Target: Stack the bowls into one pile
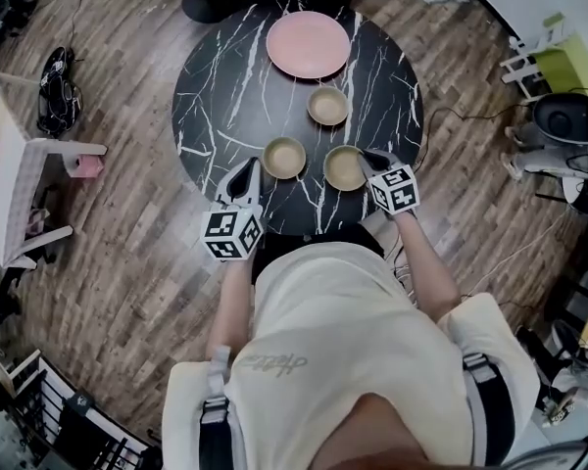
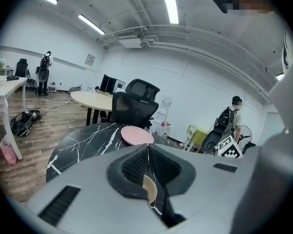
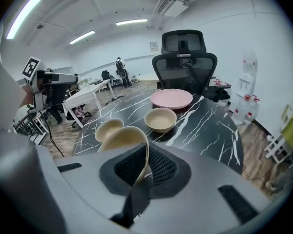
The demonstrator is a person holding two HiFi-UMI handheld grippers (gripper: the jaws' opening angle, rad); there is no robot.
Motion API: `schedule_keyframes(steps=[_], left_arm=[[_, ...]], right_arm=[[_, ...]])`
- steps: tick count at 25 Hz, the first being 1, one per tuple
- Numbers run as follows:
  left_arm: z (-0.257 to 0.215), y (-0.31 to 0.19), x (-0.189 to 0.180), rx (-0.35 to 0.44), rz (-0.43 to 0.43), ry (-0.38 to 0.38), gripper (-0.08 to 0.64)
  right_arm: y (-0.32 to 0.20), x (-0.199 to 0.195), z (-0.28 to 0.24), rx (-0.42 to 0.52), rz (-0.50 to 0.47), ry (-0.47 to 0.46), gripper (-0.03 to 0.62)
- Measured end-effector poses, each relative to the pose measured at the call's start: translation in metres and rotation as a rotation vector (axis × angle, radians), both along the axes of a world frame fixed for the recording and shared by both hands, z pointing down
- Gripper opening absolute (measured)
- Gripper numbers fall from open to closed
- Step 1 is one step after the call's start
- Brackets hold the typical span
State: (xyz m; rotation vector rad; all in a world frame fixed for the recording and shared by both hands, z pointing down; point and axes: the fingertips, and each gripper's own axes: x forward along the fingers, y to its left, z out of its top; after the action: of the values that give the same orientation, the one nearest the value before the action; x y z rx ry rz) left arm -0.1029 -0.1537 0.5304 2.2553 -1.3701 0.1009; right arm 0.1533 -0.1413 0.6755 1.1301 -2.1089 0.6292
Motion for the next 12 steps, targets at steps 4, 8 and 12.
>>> schedule_keyframes(steps=[4, 8, 12], left_arm=[[0.000, 0.003, -0.014, 0.030, 0.011, -0.029, 0.021], [-0.001, 0.005, -0.029, 0.053, 0.034, -0.026, 0.021], [0.004, 0.005, -0.043, 0.055, 0.045, -0.033, 0.021]], right_arm=[[0.003, -0.020, -0.001, 0.008, 0.006, -0.002, 0.023], [0.004, -0.045, -0.003, 0.017, 0.003, -0.008, 0.023], [0.000, -0.067, -0.004, 0.026, -0.016, -0.012, 0.023]])
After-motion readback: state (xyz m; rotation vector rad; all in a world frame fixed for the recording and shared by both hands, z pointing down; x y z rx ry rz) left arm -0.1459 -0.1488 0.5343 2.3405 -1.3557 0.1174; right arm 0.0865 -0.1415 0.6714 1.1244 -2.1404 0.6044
